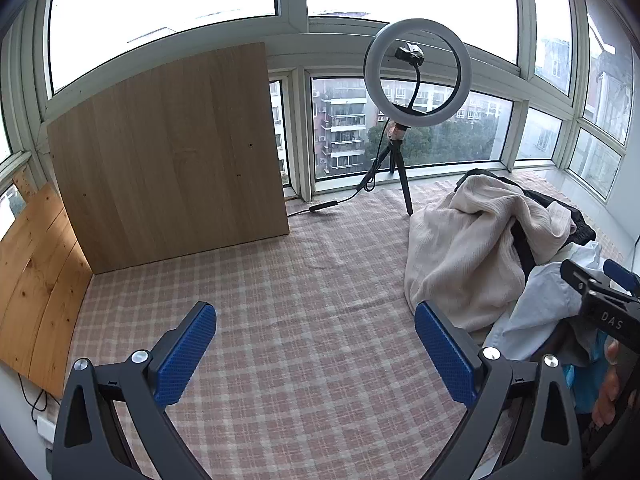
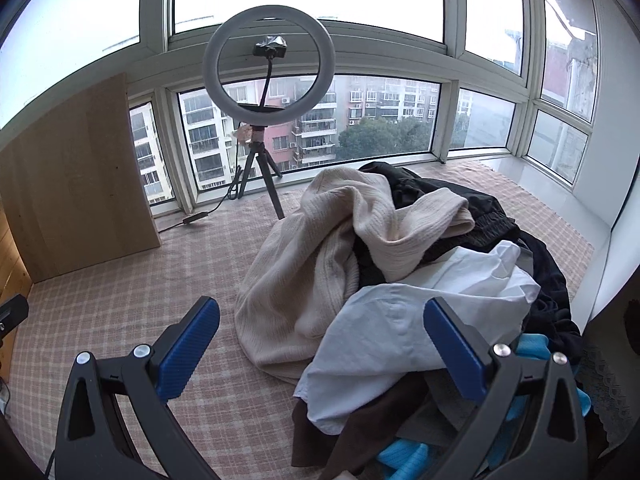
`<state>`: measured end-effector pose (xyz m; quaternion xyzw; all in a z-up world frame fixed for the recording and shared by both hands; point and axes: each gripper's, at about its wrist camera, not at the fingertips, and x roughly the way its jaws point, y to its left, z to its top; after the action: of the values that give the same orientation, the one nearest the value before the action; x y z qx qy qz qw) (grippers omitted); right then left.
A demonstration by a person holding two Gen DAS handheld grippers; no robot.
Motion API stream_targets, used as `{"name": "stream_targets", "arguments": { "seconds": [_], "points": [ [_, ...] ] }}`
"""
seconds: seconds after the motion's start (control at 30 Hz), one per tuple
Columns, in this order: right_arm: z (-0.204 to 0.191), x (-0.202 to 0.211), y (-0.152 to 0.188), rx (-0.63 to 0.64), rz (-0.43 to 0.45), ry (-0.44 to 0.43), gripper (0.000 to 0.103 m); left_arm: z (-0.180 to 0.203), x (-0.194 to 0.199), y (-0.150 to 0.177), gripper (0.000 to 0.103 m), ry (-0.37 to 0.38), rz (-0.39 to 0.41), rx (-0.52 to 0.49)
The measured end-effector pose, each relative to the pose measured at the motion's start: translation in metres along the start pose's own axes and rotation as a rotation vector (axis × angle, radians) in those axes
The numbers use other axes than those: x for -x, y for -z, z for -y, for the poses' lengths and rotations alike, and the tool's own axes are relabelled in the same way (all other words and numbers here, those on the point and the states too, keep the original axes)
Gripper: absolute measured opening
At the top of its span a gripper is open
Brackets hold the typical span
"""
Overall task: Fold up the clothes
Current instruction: 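Reach the right gripper into the clothes pile and grasp the cream sweater, then lift the cream sweater out of the pile with the right gripper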
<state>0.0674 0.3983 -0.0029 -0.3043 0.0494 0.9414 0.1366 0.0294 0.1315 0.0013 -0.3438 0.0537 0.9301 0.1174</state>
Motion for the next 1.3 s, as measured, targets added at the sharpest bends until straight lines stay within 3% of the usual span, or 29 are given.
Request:
{"name": "stream_targets", "arguments": {
  "seconds": [0.27, 0.4, 0.53, 0.7, 0.8, 0.9, 0.93, 0.97, 1.0, 1.07, 1.13, 1.3],
  "points": [
    [0.115, -0.008, -0.011, -0.108, 0.000, 0.001, 0.102, -0.001, -0.007, -0.001, 0.099, -0.042, -0.008, 0.050],
    [0.139, -0.020, -0.028, -0.086, -0.016, -0.049, 0.102, 0.004, -0.012, -0.003, 0.099, -0.059, -0.015, 0.070],
    [0.113, -0.044, -0.050, 0.011, -0.042, -0.136, 0.102, 0.008, -0.013, -0.005, 0.099, -0.081, -0.019, 0.085],
    [0.038, -0.101, -0.084, 0.197, -0.077, -0.210, 0.102, -0.002, -0.007, -0.008, 0.099, -0.133, -0.023, 0.124],
    [-0.005, -0.164, -0.096, 0.311, -0.164, -0.164, 0.102, -0.018, 0.001, -0.006, 0.099, -0.195, -0.015, 0.146],
    [-0.029, -0.226, -0.089, 0.406, -0.310, -0.114, 0.102, -0.040, 0.010, -0.001, 0.100, -0.266, -0.014, 0.170],
    [-0.029, -0.243, -0.083, 0.422, -0.367, -0.106, 0.099, -0.049, 0.013, 0.000, 0.100, -0.291, -0.014, 0.181],
    [-0.029, -0.255, -0.078, 0.425, -0.412, -0.108, 0.072, -0.059, 0.016, 0.002, 0.100, -0.316, -0.014, 0.194],
    [-0.023, -0.260, -0.076, 0.400, -0.448, -0.144, 0.029, -0.069, 0.019, 0.004, 0.100, -0.339, -0.013, 0.209],
    [-0.007, -0.260, -0.079, 0.320, -0.487, -0.244, 0.020, -0.089, 0.025, 0.007, 0.100, -0.381, -0.010, 0.238],
    [0.009, -0.247, -0.088, 0.225, -0.459, -0.330, 0.015, -0.107, 0.030, 0.010, 0.099, -0.415, -0.006, 0.261],
    [0.018, -0.185, -0.127, 0.072, -0.305, -0.445, 0.011, -0.141, 0.034, 0.010, 0.099, -0.438, 0.017, 0.291]
  ]
}}
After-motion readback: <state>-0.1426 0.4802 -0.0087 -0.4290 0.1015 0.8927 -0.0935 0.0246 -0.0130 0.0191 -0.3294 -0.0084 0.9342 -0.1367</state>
